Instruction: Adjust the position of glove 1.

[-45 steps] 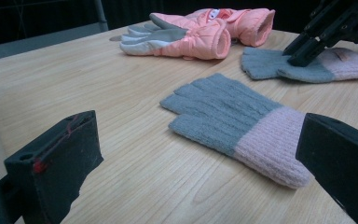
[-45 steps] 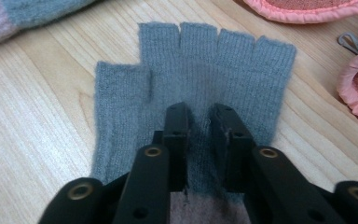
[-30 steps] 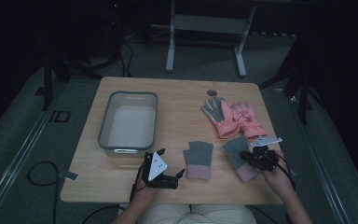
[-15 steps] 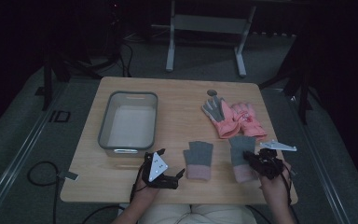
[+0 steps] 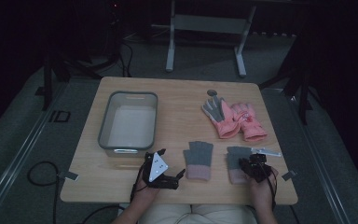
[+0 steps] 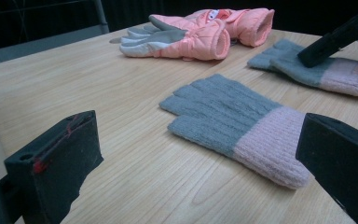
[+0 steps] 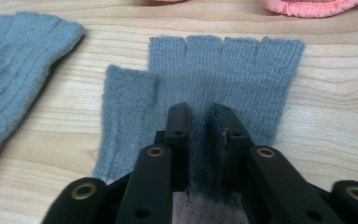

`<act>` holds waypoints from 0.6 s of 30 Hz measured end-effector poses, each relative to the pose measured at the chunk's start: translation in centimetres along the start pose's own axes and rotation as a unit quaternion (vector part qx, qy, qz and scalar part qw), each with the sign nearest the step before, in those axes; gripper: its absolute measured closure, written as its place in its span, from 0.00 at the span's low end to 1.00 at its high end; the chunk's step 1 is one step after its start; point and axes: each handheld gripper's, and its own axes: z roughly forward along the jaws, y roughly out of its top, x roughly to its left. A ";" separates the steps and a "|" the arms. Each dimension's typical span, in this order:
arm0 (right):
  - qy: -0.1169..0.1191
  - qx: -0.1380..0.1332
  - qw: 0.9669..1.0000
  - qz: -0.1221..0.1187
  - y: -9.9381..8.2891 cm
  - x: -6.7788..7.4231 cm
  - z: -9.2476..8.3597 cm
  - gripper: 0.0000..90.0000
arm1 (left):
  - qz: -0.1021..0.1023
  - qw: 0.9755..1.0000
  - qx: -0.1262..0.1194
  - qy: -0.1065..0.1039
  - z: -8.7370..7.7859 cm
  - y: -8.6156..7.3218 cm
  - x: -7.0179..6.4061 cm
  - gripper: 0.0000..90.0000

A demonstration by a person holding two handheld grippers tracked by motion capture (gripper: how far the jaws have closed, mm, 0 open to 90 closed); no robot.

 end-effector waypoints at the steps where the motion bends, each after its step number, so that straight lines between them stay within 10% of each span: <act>1: -0.001 -0.003 1.000 0.002 -0.1 0.0 0.1 0.85 | 0.001 1.000 0.000 0.000 0.0 0.0 0.0 0.00; 9: 0.025 -0.022 0.999 -0.006 0.5 -0.5 -0.7 0.70 | -0.003 1.000 -0.001 -0.001 0.0 0.0 0.0 0.00; 18: 0.094 -0.016 0.986 -0.135 2.3 -2.5 -1.8 0.70 | 0.001 1.000 0.000 -0.001 0.0 0.0 0.0 0.00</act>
